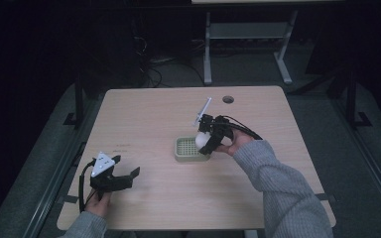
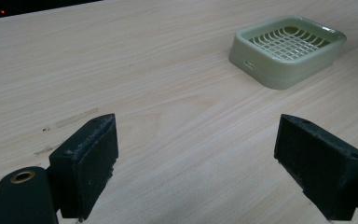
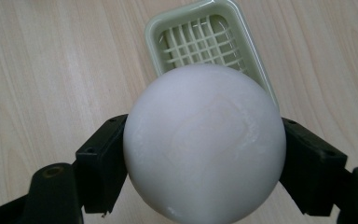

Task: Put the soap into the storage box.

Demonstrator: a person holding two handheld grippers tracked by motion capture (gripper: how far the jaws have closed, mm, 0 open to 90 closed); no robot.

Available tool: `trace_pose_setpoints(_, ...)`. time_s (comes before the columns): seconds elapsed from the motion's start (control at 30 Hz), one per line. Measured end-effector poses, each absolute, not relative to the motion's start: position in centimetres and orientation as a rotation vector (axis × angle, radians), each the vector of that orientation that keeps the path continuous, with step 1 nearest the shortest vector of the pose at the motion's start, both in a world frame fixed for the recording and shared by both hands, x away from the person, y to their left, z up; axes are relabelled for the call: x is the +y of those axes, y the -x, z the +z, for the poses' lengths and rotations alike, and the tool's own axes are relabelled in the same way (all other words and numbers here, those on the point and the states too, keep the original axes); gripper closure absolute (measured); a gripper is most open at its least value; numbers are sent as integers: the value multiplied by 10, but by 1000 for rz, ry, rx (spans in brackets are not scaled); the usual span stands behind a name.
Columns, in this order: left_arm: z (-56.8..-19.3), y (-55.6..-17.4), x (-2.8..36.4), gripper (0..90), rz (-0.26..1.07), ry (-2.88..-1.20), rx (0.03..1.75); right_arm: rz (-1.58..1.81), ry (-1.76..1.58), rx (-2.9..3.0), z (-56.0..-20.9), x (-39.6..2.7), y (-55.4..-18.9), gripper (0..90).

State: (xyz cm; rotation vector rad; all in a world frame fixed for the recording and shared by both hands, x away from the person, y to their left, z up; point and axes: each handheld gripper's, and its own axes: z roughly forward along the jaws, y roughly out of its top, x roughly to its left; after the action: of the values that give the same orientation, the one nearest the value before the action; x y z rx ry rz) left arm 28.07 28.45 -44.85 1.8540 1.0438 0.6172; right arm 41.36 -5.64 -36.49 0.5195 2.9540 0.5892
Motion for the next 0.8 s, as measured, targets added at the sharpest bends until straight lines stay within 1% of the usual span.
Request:
trace_pose_setpoints(0.23,-448,-280,284,132,619,-1860,1040,600,-497,2957,-364,-47,-420,233)
trace_pose_setpoints(0.8,-448,-280,284,132,622,-1866,1036,593,-512,2977,-382,-31,-434,233)
